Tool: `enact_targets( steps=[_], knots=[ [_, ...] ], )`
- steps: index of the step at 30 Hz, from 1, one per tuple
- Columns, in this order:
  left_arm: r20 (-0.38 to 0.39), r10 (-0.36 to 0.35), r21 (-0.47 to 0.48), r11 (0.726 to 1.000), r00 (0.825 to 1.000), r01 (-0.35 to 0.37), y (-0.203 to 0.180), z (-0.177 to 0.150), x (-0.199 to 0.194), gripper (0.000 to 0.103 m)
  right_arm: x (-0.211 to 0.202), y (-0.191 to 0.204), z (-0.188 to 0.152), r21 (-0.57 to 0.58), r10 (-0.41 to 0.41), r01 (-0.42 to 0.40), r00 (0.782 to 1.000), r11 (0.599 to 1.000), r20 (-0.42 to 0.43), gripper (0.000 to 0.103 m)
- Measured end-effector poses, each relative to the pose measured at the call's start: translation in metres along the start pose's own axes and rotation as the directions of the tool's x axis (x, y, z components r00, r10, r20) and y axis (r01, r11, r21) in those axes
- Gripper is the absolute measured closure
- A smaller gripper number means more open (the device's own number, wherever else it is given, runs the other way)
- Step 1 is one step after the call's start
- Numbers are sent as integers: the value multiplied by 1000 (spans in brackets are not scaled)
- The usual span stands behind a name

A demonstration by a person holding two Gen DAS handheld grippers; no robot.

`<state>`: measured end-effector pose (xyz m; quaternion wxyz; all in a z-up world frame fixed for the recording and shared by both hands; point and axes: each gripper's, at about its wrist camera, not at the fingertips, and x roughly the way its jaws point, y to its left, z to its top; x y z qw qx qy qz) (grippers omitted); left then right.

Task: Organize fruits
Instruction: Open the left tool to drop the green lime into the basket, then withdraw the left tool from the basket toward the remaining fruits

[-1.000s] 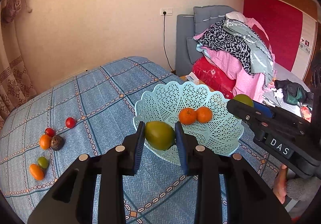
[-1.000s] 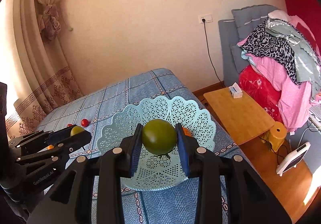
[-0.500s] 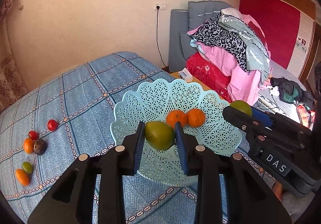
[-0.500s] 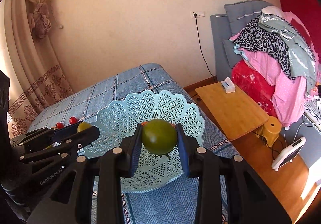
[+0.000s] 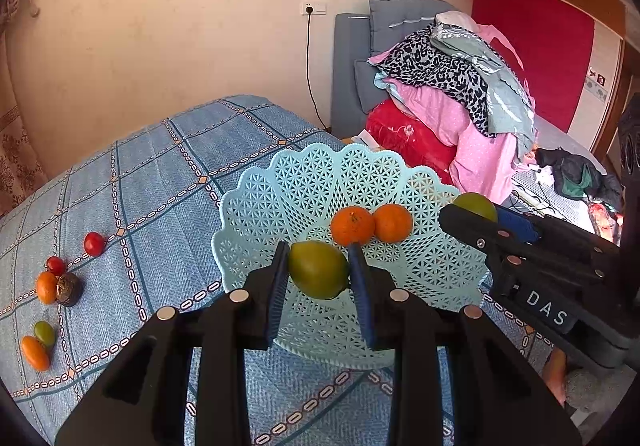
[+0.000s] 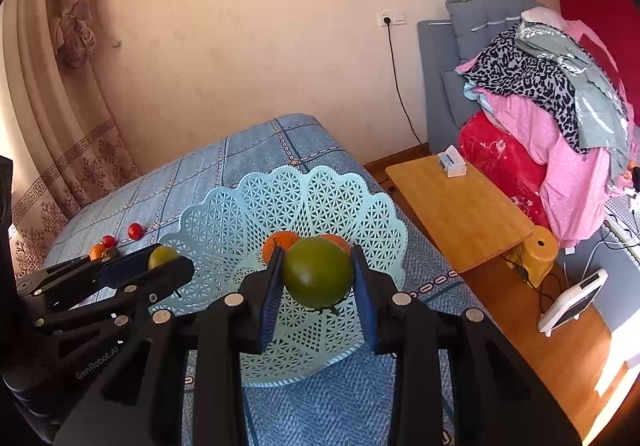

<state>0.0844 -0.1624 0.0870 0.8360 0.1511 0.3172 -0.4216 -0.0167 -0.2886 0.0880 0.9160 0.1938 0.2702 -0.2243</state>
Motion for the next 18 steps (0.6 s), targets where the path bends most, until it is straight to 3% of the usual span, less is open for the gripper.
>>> enact_targets(
  steps=[5,7,8,14,18],
  knots=[
    [1,-1,7,1000,1000,1,-3,-1,1,70,1,0,0,-3,4,-4,1000,1000,-4,69],
    [9,4,7,1000,1000,-4,-3,-2,0,52,1,0,0,4,3,-3,1000,1000,0,68],
    [23,17,3,1000,1000,-17,-2,-2,-1,36,0,0,0,8,2,-2,1000,1000,2,66],
    [67,50,2,999,996,-50,1,0,-10,32,-4,-4,1,29,-4,4,1000,1000,14,62],
    [90,89,-1,996,992,-89,5,0,-13,16,-6,-1,-1,26,3,-3,1000,1000,18,57]
  ],
)
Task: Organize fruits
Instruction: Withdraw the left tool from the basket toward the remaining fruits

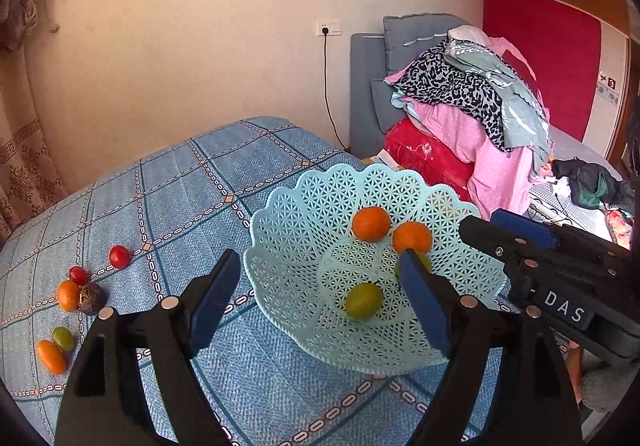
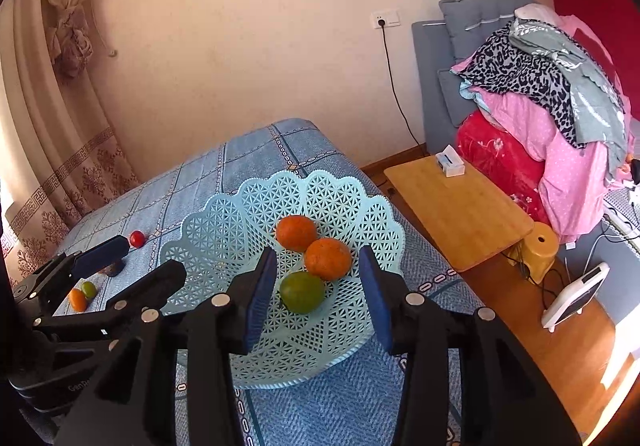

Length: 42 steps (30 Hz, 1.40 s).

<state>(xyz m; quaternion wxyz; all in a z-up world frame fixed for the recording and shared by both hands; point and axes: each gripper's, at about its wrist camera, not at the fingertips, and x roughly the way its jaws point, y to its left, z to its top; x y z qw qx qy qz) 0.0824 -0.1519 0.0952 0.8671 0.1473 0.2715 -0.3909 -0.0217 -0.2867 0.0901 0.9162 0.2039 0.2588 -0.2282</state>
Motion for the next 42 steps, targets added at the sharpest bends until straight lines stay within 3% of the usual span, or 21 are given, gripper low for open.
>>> enact_targets(
  steps=[2,10,22,27,30,42],
  knots=[
    [11,25,3,1000,1000,-25,2,1,-2,15,-1,1,0,0,2,-2,1000,1000,8,50],
    [15,86,-25,996,996,-86,20,5,-8,12,0,7,-6,23,22,-22,1000,1000,1,48],
    [6,192,-75,979,981,-191,66,-9,-29,8,-1,56,-5,-85,81,-79,997,993,13,39],
    [1,224,-97,970,975,-223,85,-17,-37,6,1,72,-7,-100,107,-107,994,989,0,33],
    [-10,237,-115,965,971,-237,95,-19,-39,4,2,81,-8,-108,121,-120,993,987,-3,22],
    [-67,304,-176,934,950,-311,141,-44,-49,3,7,122,-14,-176,187,-191,982,966,-38,21]
  ],
)
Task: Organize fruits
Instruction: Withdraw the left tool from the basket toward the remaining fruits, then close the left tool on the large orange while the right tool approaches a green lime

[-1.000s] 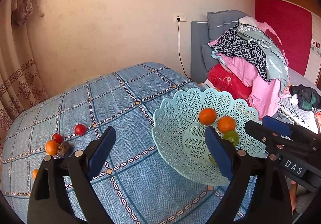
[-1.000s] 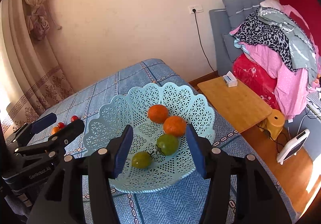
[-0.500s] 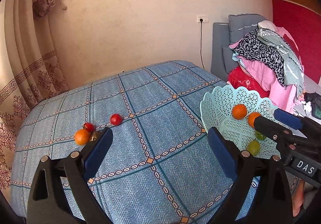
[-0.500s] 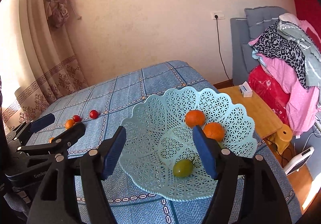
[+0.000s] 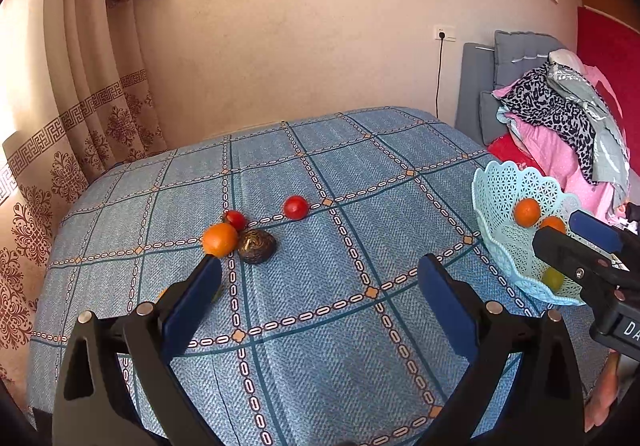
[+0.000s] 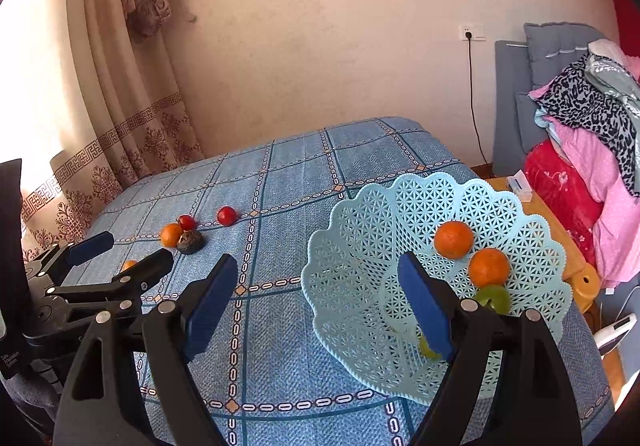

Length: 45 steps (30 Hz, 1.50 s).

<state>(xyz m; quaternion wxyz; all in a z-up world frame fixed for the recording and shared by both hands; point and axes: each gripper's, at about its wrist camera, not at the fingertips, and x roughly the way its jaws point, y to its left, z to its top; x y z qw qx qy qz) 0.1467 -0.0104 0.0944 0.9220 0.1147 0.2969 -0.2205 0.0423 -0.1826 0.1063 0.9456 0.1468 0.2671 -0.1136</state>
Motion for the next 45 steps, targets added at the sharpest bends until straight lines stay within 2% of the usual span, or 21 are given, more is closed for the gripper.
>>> enact_targets(
  steps=[10,17,26,31,34,40,42,43,45],
  knots=[
    [-52,106,-78,991,993,-110,61,-16,10,3,21,44,2,-109,60,-64,998,992,-33,21],
    [-118,175,-105,977,977,-188,96,-28,29,3,33,69,-4,-158,89,-98,994,983,-66,21],
    [-187,209,-114,966,960,-232,125,-45,54,3,47,99,-19,-243,105,-129,989,962,-109,21],
    [-213,173,-138,969,962,-205,133,-48,67,4,54,108,-25,-259,114,-146,984,955,-136,21],
    [-219,151,-145,972,964,-185,135,-48,74,13,58,112,-29,-268,114,-151,982,951,-150,21],
    [-237,82,-148,982,968,-120,133,-50,85,41,72,118,-32,-278,112,-159,978,947,-177,21],
    [-224,57,-144,985,973,-91,132,-51,84,57,78,120,-33,-276,117,-168,975,946,-191,21],
    [-218,39,-141,988,975,-71,130,-51,83,61,81,121,-33,-274,122,-175,973,946,-198,21],
    [-212,37,-131,989,977,-66,128,-51,83,61,87,124,-33,-269,132,-187,968,945,-212,21]
  ],
)
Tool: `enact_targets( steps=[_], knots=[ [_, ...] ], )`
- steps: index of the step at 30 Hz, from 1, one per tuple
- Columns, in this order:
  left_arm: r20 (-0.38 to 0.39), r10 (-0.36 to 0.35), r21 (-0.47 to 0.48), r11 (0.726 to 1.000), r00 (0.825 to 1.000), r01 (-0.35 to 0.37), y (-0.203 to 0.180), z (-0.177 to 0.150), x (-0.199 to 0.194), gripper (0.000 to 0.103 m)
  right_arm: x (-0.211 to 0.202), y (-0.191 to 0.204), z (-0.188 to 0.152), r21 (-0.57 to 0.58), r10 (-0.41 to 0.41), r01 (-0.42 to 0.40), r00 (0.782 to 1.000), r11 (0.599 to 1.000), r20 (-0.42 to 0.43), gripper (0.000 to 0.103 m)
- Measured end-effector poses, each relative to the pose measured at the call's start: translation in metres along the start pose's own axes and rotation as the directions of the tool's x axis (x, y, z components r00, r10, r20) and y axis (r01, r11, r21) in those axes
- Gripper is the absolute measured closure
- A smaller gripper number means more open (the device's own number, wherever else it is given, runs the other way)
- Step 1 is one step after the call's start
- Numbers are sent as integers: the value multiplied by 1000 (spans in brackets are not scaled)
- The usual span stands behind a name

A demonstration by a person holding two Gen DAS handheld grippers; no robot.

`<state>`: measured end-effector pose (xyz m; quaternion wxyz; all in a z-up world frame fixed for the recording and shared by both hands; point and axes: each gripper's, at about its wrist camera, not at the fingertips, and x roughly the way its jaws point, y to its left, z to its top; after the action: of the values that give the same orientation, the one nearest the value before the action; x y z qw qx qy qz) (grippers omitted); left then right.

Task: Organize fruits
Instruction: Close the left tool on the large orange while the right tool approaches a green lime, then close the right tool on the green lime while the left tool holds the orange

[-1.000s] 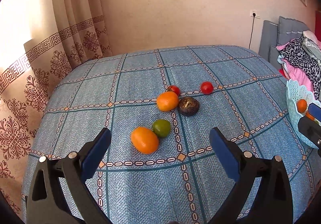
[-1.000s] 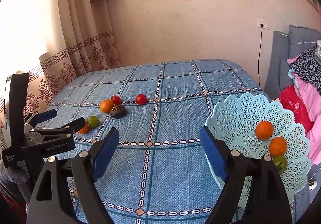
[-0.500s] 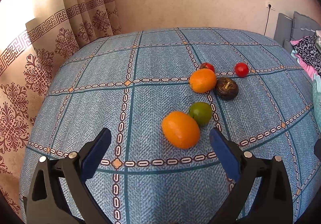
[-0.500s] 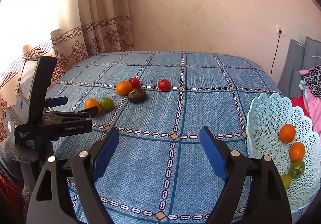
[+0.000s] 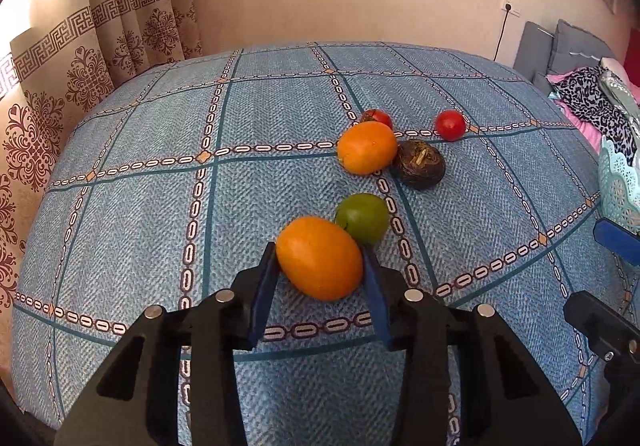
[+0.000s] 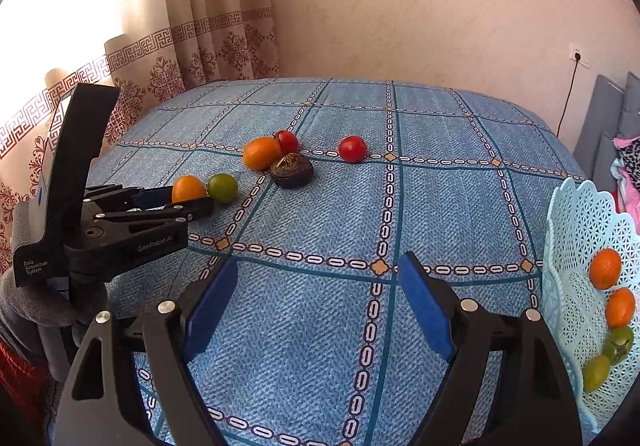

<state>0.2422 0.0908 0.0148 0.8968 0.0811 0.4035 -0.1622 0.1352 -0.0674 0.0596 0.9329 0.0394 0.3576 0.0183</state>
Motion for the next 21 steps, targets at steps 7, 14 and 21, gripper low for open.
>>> enact_targets(
  steps=[7,14,21],
  knots=[
    [9,-3,-42,999,1000,4,7,-2,-6,61,22,12,8,-22,40,-41,999,999,-27,21],
    [24,54,-93,994,998,-51,26,-4,-17,61,48,27,21,-37,97,-99,994,994,-52,21],
    [30,88,-183,980,996,-81,56,-4,-24,61,78,51,36,-61,151,-156,985,986,-82,35]
  ],
)
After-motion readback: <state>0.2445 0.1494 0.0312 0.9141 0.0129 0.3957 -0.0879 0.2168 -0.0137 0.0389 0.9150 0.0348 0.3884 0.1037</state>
